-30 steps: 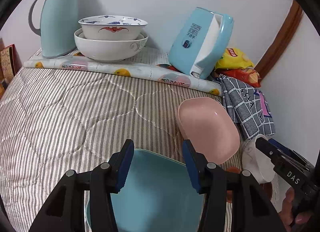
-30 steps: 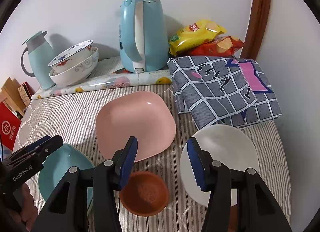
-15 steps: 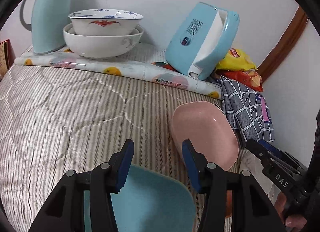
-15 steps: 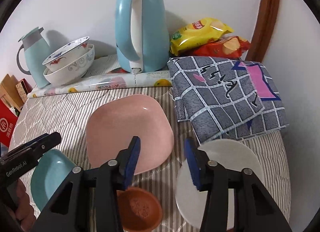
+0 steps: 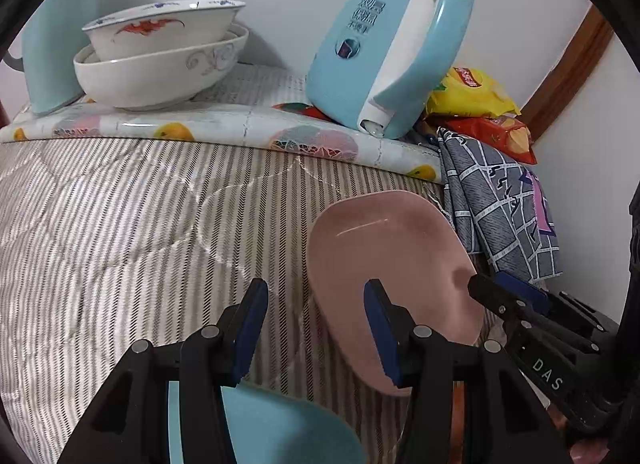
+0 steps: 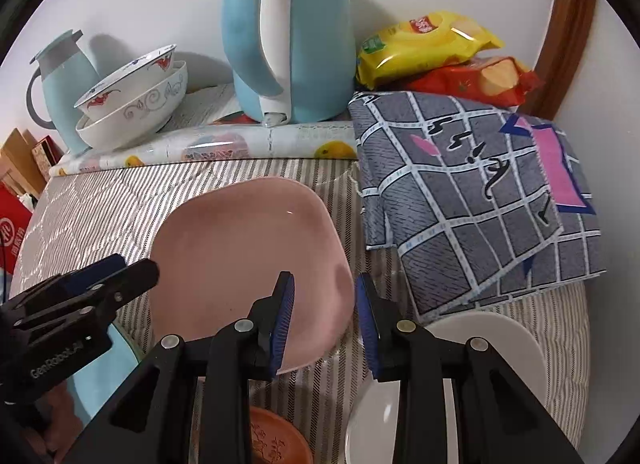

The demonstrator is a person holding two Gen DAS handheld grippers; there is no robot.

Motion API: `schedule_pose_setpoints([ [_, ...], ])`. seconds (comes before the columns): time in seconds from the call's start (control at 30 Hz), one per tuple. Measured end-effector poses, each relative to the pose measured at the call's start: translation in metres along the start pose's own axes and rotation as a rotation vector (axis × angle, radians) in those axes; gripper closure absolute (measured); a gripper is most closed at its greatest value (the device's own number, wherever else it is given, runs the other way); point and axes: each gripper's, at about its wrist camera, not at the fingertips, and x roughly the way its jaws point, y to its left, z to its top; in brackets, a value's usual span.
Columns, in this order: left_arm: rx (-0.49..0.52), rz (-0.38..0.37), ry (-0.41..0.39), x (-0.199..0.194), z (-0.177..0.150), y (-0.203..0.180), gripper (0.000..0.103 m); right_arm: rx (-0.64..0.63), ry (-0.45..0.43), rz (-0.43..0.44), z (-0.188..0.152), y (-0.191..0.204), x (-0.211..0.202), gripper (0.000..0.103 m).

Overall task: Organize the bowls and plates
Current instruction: 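Move both tools to the rim of the pink plate, then close both tools on the pink plate rim and lift it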

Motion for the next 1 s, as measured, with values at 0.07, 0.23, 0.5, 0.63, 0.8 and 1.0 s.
schedule_pose_setpoints([
  [0.07,-0.002,0.005,0.009,0.005,0.001,-0.001,0.055,0.003,0.008,-0.001,0.002,-0.001,0.003,0.071],
  [0.23,-0.007,0.006,0.024,0.016,0.003,0.001,0.056,-0.005,0.025,-0.005,0.007,0.000,0.010,0.071],
  [0.5,0.002,0.006,0.045,0.028,0.005,-0.002,0.063,-0.015,0.059,-0.016,0.007,0.004,0.023,0.071],
  [0.63,0.003,-0.004,0.067,0.036,0.003,-0.004,0.073,-0.030,0.069,-0.036,0.008,0.008,0.029,0.073],
  [0.8,0.007,0.005,0.057,0.040,0.003,-0.004,0.082,-0.043,0.058,-0.065,0.010,0.009,0.031,0.088],
  [1.0,-0.004,0.012,0.046,0.041,0.005,0.002,0.090,-0.025,0.023,-0.064,0.008,0.002,0.025,0.099],
])
